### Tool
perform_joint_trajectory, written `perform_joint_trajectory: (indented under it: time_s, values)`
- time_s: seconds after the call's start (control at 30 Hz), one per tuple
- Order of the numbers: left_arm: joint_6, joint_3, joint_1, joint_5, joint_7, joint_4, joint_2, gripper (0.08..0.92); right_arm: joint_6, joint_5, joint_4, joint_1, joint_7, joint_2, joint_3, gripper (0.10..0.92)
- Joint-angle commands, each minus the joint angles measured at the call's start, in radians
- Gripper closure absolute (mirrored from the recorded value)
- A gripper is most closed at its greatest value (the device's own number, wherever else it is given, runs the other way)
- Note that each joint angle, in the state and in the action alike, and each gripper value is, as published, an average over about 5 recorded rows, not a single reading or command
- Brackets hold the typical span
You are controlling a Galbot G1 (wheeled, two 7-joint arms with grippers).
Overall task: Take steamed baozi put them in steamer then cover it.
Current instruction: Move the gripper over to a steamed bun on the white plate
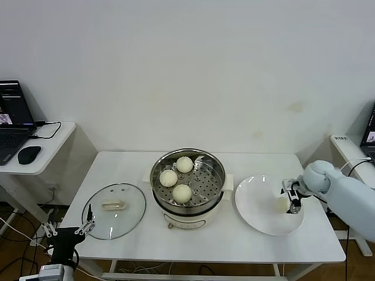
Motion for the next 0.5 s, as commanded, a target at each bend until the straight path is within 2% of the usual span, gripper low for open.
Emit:
perform_joint_trajectory:
  time_s: [0.03,0.5]
  values:
    - [-0.001,0.001,0.001,0.0,0.0,0.001,-0.002,0.177,-0.002,-0.026,-0.038,-0.018,0.002,0.03,0.017,0.268]
    - [-0.002,0.004,0.005,0.002,-0.002,-0.007,-0.004,0.177,-0.001,-0.024,-0.039,-0.024,-0.008,0.03,0.027,0.413]
